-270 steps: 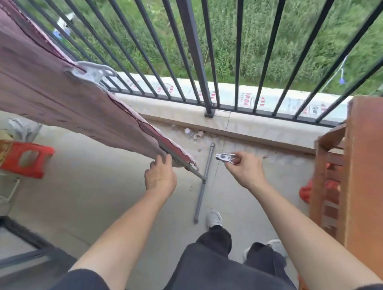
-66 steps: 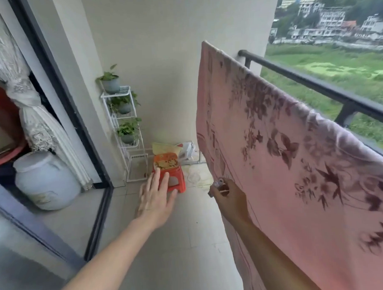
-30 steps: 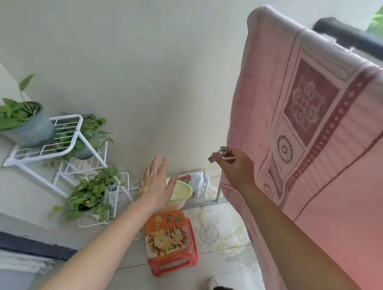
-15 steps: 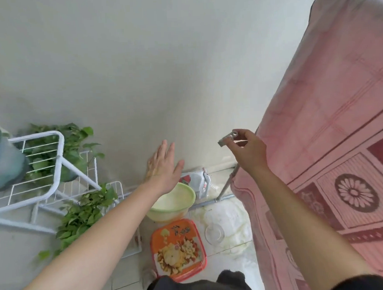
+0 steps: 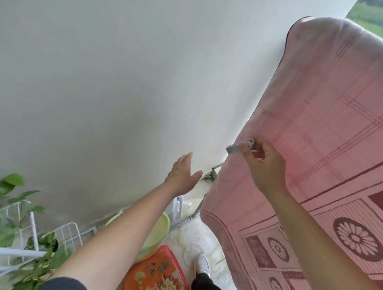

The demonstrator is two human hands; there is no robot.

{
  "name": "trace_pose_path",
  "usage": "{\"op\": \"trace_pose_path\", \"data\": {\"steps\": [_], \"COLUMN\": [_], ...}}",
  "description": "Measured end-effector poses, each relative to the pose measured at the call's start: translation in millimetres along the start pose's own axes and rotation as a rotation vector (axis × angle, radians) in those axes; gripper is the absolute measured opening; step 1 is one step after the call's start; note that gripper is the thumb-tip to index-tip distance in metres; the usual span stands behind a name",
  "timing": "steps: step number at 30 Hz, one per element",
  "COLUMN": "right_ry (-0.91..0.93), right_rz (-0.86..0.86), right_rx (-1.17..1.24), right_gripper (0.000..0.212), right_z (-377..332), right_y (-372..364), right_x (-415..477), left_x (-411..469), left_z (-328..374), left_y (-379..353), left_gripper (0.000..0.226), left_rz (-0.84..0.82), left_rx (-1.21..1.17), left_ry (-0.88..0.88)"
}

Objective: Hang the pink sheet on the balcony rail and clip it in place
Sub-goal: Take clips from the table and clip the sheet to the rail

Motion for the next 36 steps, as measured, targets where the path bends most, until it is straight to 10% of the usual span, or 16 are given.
{"op": "trace_pose_path", "data": {"steps": [10,16,28,36], "right_ry": [0.045,0.036,0.25,0.607], "right_rz": [0.103,0.122,0.334,-0.041], "right_rx": [0.098,0.161,0.12,-0.619], "right_gripper": [0.019,0.025,0.021,0.032], "right_z": [26,24,-74,-186], "right_y": [33,38,70,17], "right_x": [43,40,36,116], "left_x": [83,81,81,87], "left_z": [134,183,103,124], "left_y": [-45,-47,-5,-9], "left_gripper": [0.143,0.026,0.018,0.019], "left_rz": [-0.421,-0.711,-0.537,-0.498], "left_rx": [-0.426,-0.657,-0.892,-0.881], "left_ry": [-0.126,-0.303,-0.156,-0.136]}}
Point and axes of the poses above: each hand's wrist, its own x-axis towards the middle knuckle, its own y-axis out of the back of the hand, z = x × y, the point moved 9 cm from there along x, towards the middle knuckle, and after that the axes turned 8 degrees about y, right-handed, at the moved point
